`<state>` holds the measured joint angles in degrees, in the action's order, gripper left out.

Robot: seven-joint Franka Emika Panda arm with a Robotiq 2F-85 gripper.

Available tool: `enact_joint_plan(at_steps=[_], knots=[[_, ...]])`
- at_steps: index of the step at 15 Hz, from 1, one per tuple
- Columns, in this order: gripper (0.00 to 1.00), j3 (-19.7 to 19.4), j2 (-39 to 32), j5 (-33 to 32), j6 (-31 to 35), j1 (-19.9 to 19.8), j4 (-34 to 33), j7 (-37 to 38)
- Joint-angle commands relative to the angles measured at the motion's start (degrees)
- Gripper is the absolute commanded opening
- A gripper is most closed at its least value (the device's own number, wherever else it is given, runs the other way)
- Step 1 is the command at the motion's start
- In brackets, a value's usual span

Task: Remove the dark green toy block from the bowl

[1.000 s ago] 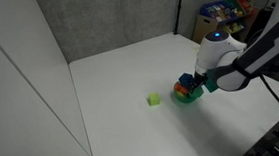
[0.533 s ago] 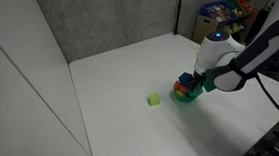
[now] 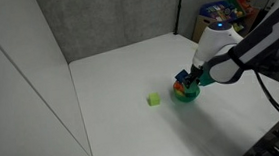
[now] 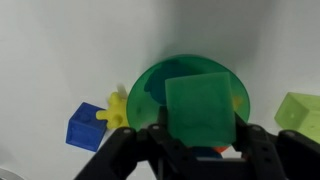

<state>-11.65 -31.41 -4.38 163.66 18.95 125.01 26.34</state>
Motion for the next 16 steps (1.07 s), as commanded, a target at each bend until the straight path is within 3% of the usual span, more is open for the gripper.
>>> enact_joint_plan(at_steps=[1, 8, 16], knots=[[0.31, 4.5, 4.3, 2.9, -3.6, -3.9, 0.6, -3.5], [0.31, 10.9, 9.8, 9.2, -11.7, -10.3, 0.7, -7.5], [0.31, 7.7, 11.4, 9.9, -23.9, -16.2, -0.3, -5.3]])
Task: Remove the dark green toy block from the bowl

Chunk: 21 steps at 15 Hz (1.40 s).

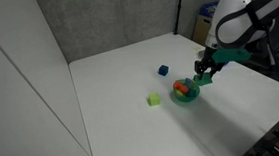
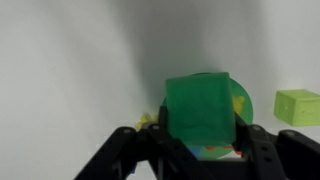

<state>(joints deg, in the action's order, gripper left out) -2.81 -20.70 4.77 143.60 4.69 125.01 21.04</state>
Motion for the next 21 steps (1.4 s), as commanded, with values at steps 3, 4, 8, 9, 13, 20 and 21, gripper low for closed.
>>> enact_joint_plan(at_steps=[3, 4, 8, 9, 13, 20, 21], knots=[[0.31, -3.7, 0.3, -0.5, -7.0, -3.7, -0.1, 1.5], [0.31, -4.7, 0.3, -0.8, -7.8, -4.3, -0.2, 2.1], [0.81, -7.1, 0.4, 0.4, -11.2, -6.8, -0.7, 3.3], [0.82, -7.3, 0.4, 0.5, -11.7, -7.2, -0.8, 3.5], [1.0, -7.3, 1.0, 0.8, -12.4, -7.9, -0.7, 4.1], [1.0, -2.6, 3.9, 6.6, -20.3, -7.3, -0.5, 0.7], [1.0, -1.7, 4.7, 7.3, -21.8, -6.8, -0.4, 0.6]])
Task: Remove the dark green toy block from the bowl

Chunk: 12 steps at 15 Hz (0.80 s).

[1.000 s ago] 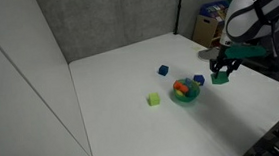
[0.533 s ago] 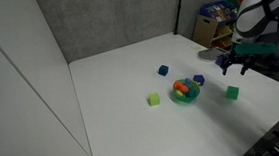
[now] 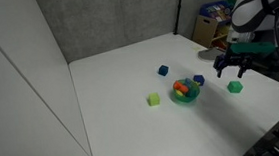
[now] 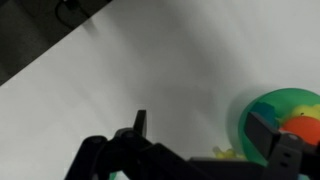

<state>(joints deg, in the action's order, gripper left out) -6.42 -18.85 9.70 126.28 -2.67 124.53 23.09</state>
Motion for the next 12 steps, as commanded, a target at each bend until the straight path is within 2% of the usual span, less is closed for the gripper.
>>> enact_joint_plan(at_steps=[1, 7, 12], knots=[[1.0, 2.6, 3.5, 2.7, -5.8, 1.0, 0.2, -1.4], [1.0, 6.0, 11.0, -0.4, -9.4, 5.6, 2.5, -1.3], [1.0, 8.9, 21.4, -5.0, -8.7, 8.3, 7.8, -2.8]])
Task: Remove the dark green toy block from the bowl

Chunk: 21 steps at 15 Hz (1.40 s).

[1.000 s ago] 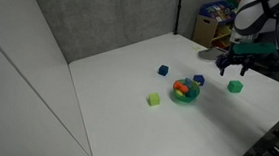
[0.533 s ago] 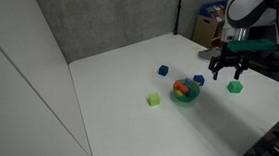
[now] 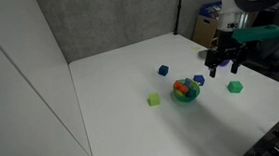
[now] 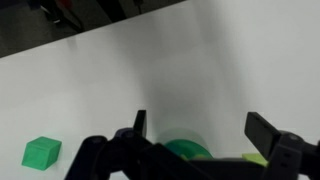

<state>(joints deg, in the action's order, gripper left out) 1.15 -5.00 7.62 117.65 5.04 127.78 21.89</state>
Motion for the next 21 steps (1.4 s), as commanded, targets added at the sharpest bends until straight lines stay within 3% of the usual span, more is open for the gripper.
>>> enact_joint_plan(at_steps=[1, 6, 12, 16, 21], knots=[[1.0, 1.9, 9.9, -3.7, -0.1, 0.7, 5.6, -2.0], [1.0, 4.1, 21.3, -6.4, 0.1, 0.6, 10.8, -4.6], [1.0, 3.8, 33.2, -6.3, -0.5, -1.1, 15.4, -5.8], [1.0, 1.0, 37.9, -4.6, -3.1, -1.9, 16.9, -11.9], [1.0, -3.0, 39.5, -4.0, -12.7, -2.3, 15.7, -22.6]])
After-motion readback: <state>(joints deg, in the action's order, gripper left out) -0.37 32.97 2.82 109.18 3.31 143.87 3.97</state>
